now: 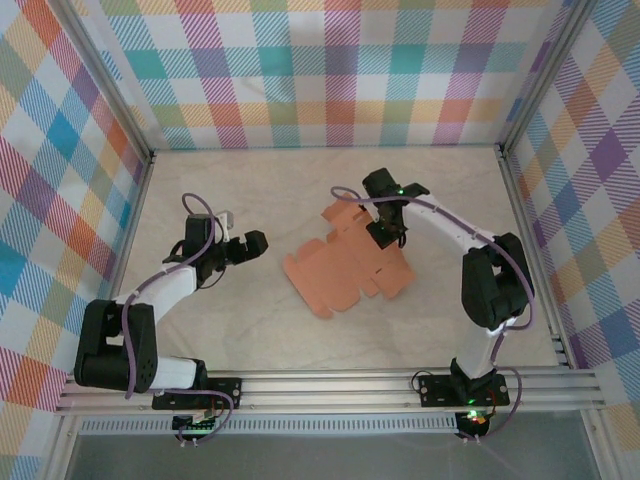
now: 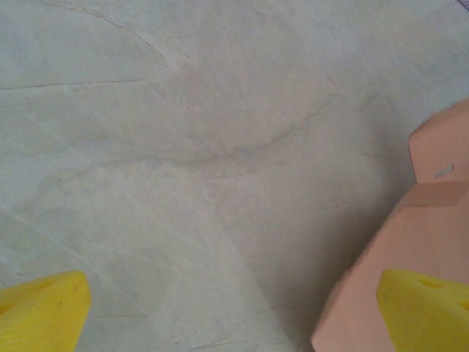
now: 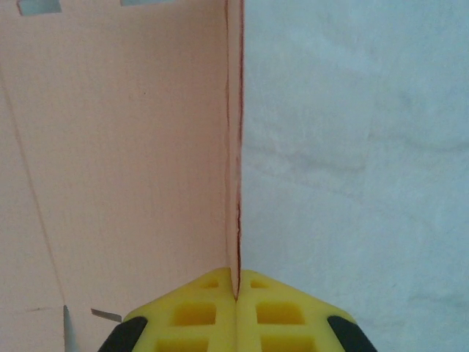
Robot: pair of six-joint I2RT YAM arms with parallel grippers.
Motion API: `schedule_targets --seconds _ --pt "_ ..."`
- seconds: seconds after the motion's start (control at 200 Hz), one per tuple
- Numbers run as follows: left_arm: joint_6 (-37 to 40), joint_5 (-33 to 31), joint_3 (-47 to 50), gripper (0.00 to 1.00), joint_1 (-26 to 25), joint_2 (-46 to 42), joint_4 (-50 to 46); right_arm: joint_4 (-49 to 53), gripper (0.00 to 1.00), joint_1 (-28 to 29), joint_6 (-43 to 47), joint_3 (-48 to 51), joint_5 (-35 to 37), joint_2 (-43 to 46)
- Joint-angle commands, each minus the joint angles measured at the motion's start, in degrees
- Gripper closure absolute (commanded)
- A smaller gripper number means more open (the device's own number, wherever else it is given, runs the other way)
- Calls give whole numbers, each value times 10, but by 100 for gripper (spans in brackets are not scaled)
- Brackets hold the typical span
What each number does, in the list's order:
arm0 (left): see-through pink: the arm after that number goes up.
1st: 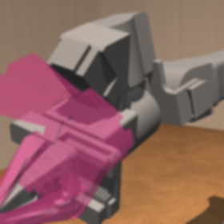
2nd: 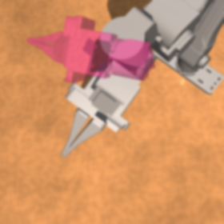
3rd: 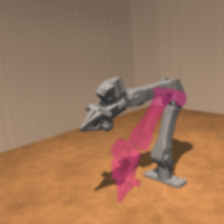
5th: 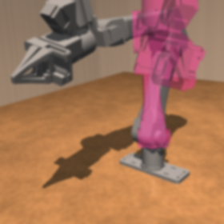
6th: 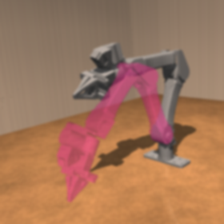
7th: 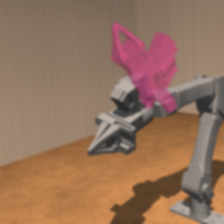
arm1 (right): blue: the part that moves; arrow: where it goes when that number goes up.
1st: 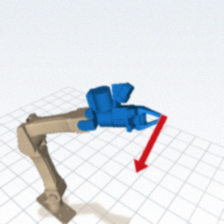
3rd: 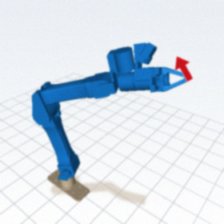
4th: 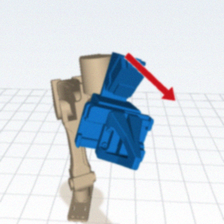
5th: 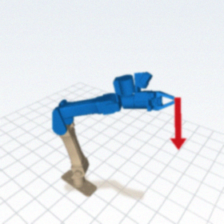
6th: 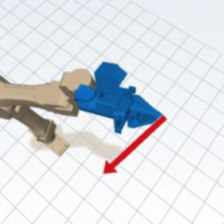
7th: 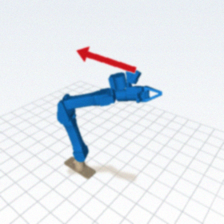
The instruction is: Fold the paper box
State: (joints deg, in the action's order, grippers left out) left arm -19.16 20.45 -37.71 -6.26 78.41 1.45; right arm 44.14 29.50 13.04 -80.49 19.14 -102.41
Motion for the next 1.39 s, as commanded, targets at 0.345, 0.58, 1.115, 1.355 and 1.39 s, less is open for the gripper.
schedule_targets --seconds 0.345,0.58,1.115,1.355,1.39 --pt "-9 -17 -25 0 -5 24 21 -139 100 75 151 53 107 14" --pt "-9 -19 -15 0 -5 27 57 -328 100 109 243 142 171 20" --pt "-30 -19 -100 5 7 150 79 -899 100 182 518 354 281 2" --pt "-12 -30 -113 4 9 168 86 -947 100 187 579 343 289 -7" --pt "-14 -31 -114 4 11 171 86 -991 100 188 617 346 292 -20"
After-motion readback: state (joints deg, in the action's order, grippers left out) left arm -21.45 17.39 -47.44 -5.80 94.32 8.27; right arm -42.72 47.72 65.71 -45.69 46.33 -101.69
